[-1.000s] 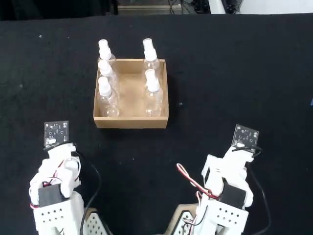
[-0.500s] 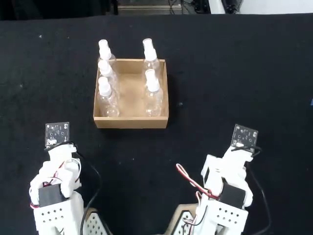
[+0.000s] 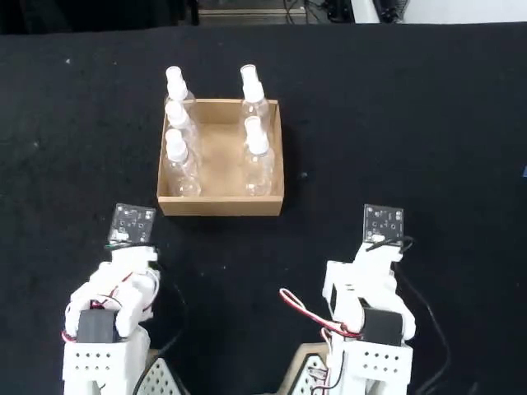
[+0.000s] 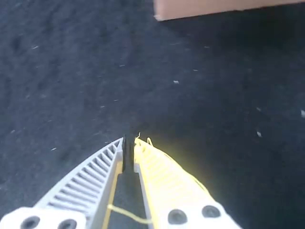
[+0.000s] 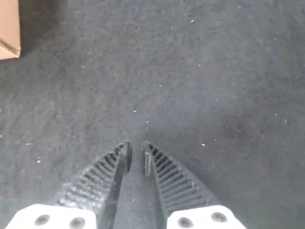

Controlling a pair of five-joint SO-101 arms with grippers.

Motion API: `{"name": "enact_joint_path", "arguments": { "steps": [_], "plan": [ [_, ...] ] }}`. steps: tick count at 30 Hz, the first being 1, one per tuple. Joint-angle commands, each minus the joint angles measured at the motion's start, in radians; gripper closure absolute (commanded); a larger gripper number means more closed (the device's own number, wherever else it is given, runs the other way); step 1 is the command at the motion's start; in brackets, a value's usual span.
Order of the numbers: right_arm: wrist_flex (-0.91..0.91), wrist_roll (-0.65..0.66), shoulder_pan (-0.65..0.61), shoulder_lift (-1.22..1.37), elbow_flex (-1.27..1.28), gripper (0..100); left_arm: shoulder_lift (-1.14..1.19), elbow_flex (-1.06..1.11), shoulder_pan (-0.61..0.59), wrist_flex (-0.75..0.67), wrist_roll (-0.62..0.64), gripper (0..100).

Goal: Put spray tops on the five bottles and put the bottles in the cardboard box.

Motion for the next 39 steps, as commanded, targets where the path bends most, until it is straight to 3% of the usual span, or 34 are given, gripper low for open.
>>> {"name": "enact_joint_path", "arguments": {
  "steps": [1,8,19,39],
  "plan": [
    [0.008,0.008,-0.012,-0.097,-0.008,98.4,-0.006,0.022,0.031,0.005,0.000,97],
    [0.008,0.008,0.112,-0.097,-0.008,98.4,-0.006,0.022,0.031,0.005,0.000,97],
    [0.008,0.008,0.000,-0.099,-0.008,98.4,-0.006,0.022,0.031,0.005,0.000,97],
    [0.008,0.008,0.000,-0.097,-0.008,98.4,0.000,0.022,0.035,0.005,0.000,97]
  ]
}}
